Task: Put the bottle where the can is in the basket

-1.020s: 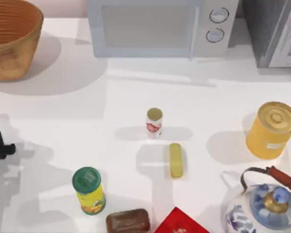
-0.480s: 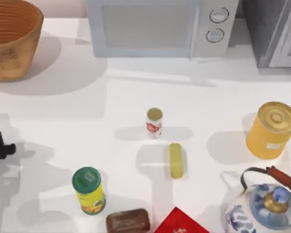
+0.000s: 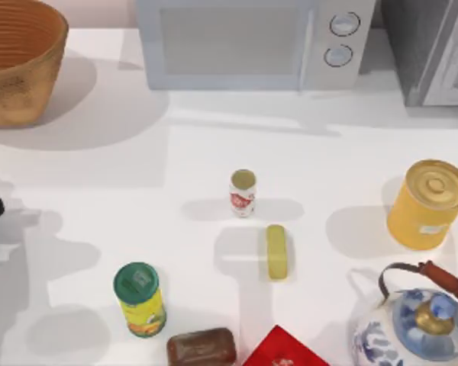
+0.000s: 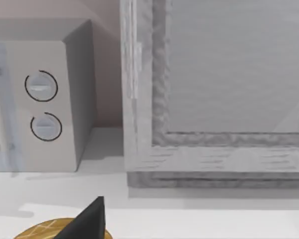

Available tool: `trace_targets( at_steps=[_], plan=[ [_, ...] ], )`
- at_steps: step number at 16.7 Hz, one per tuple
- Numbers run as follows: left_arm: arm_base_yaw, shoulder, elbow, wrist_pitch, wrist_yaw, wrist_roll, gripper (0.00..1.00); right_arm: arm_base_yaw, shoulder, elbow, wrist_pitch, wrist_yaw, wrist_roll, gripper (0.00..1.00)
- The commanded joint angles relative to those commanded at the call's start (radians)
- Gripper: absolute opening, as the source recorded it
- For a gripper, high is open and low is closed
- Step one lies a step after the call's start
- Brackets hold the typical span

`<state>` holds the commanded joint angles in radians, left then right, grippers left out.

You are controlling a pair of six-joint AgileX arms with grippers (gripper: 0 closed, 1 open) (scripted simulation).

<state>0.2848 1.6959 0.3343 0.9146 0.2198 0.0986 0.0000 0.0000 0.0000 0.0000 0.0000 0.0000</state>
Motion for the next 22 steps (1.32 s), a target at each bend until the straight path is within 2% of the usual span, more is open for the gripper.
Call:
trace_targets(
  at_steps=[5, 8, 11, 16, 19, 22],
  plan=[
    [0.119, -0.051, 0.276, -0.352, -0.013, 0.015, 0.00, 0.000, 0.000, 0.000, 0.000, 0.000, 0.000, 1.00],
    [0.145, -0.074, 0.494, -0.554, -0.017, 0.025, 0.00, 0.000, 0.000, 0.000, 0.000, 0.000, 0.000, 1.00],
    [0.105, -0.073, 0.723, -0.723, -0.016, 0.025, 0.00, 0.000, 0.000, 0.000, 0.000, 0.000, 0.000, 1.00],
    [-0.039, -0.025, 1.014, -0.918, -0.005, 0.001, 0.00, 0.000, 0.000, 0.000, 0.000, 0.000, 0.000, 1.00],
    [-0.091, -0.005, 1.078, -0.965, 0.001, -0.011, 0.00, 0.000, 0.000, 0.000, 0.000, 0.000, 0.000, 1.00],
    [-0.092, -0.004, 1.080, -0.965, 0.001, -0.011, 0.00, 0.000, 0.000, 0.000, 0.000, 0.000, 0.000, 1.00]
  ],
)
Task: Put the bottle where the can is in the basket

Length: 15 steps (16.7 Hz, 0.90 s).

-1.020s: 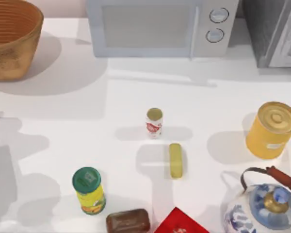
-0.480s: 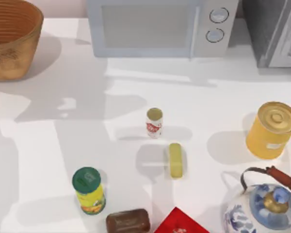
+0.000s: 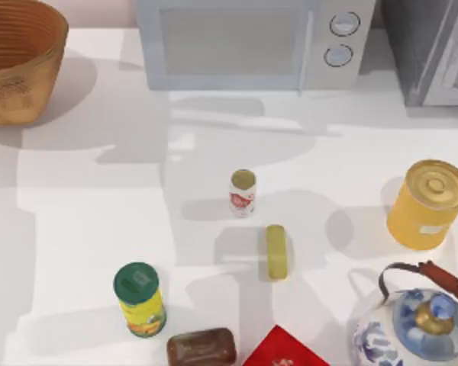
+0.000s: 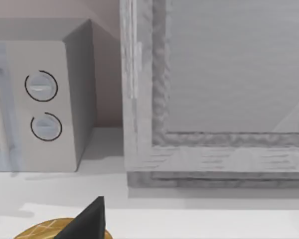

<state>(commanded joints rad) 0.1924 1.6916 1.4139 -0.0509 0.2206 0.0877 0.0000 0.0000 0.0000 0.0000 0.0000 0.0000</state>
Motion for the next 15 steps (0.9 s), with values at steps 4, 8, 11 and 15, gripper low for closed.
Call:
trace_targets(
  at_steps=[4, 8, 11, 15],
  plan=[
    [0.001, 0.022, 0.001, 0.012, -0.003, 0.000, 0.00, 0.000, 0.000, 0.000, 0.000, 0.000, 0.000, 1.00],
    [-0.007, 0.084, 0.026, 0.057, -0.009, -0.002, 0.00, 0.000, 0.000, 0.000, 0.000, 0.000, 0.000, 1.00],
    [-0.013, 0.125, 0.040, 0.084, -0.014, -0.004, 0.00, 0.000, 0.000, 0.000, 0.000, 0.000, 0.000, 1.00],
    [-0.024, 0.187, 0.059, 0.129, -0.020, -0.008, 0.00, 0.000, 0.000, 0.000, 0.000, 0.000, 0.000, 1.00]
  ],
)
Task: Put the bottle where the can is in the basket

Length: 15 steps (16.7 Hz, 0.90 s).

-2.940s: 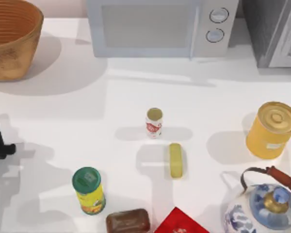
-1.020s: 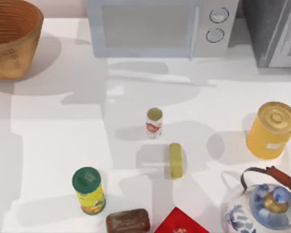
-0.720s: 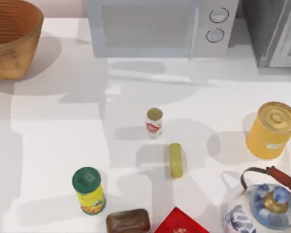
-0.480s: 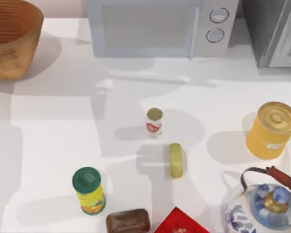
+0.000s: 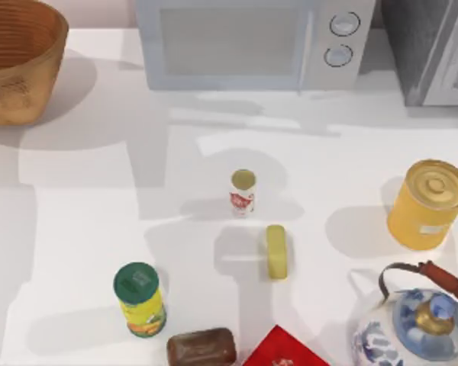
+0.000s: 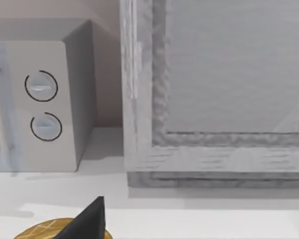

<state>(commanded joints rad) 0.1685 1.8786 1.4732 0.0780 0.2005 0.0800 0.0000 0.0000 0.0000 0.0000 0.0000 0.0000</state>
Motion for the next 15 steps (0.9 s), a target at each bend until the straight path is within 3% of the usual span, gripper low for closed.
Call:
trace_targets(
  at_steps=[5, 15],
  plan=[
    [-0.001, 0.007, 0.002, 0.005, -0.001, 0.000, 0.00, 0.000, 0.000, 0.000, 0.000, 0.000, 0.000, 1.00],
    [-0.001, 0.007, 0.002, 0.005, -0.001, 0.000, 0.75, 0.000, 0.000, 0.000, 0.000, 0.000, 0.000, 1.00]
  ],
)
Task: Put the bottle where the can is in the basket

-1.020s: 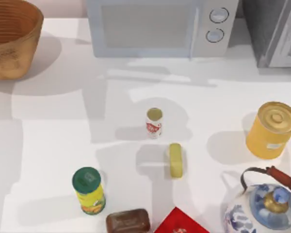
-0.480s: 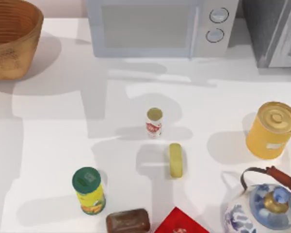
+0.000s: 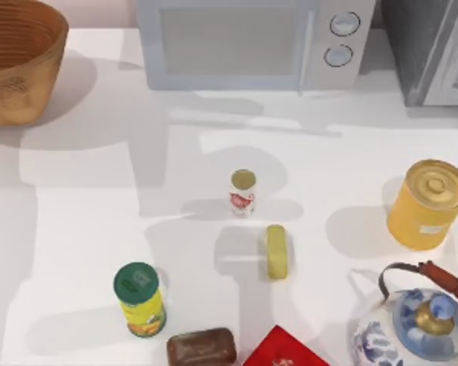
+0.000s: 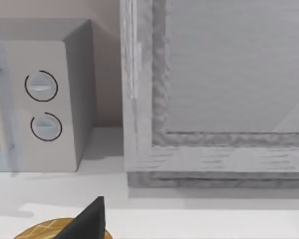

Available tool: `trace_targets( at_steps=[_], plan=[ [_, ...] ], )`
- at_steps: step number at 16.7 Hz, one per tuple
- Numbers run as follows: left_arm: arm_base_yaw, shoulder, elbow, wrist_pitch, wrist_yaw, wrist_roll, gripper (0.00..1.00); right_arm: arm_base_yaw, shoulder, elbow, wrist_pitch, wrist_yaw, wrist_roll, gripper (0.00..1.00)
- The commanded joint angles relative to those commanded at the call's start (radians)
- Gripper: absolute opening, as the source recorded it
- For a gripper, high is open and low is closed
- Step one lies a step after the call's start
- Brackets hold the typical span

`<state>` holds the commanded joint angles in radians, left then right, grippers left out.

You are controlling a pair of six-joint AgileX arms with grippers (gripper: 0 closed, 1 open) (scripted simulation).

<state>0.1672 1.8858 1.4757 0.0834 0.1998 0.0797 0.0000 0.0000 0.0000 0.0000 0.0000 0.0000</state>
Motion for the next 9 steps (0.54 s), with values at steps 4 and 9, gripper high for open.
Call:
trace_targets(
  at_steps=[4, 9],
  plan=[
    [0.000, 0.000, 0.000, 0.000, 0.000, 0.000, 1.00, 0.000, 0.000, 0.000, 0.000, 0.000, 0.000, 1.00],
    [0.000, 0.000, 0.000, 0.000, 0.000, 0.000, 1.00, 0.000, 0.000, 0.000, 0.000, 0.000, 0.000, 1.00]
  ],
)
